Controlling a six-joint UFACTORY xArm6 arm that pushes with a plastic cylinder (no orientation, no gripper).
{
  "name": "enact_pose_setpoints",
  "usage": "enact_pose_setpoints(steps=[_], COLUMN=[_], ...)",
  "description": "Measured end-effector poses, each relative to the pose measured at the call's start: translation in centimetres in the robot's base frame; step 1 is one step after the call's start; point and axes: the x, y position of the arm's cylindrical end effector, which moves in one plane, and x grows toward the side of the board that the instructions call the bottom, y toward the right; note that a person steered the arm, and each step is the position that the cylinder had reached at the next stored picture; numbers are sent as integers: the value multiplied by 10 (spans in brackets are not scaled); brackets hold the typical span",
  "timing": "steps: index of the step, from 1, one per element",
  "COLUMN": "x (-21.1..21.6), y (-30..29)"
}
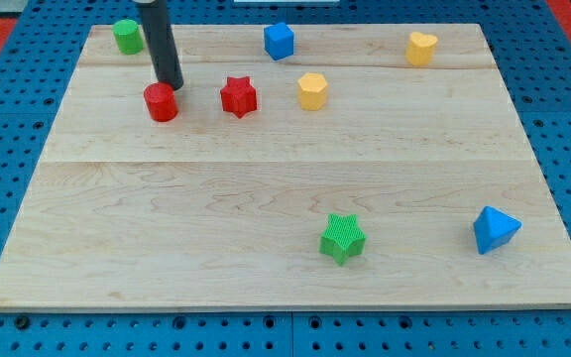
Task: Move the red circle to the center left
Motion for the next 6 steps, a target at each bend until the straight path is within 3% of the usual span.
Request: enact_pose_setpoints(steps=[4, 6], x=[69, 61], y=[-47, -10])
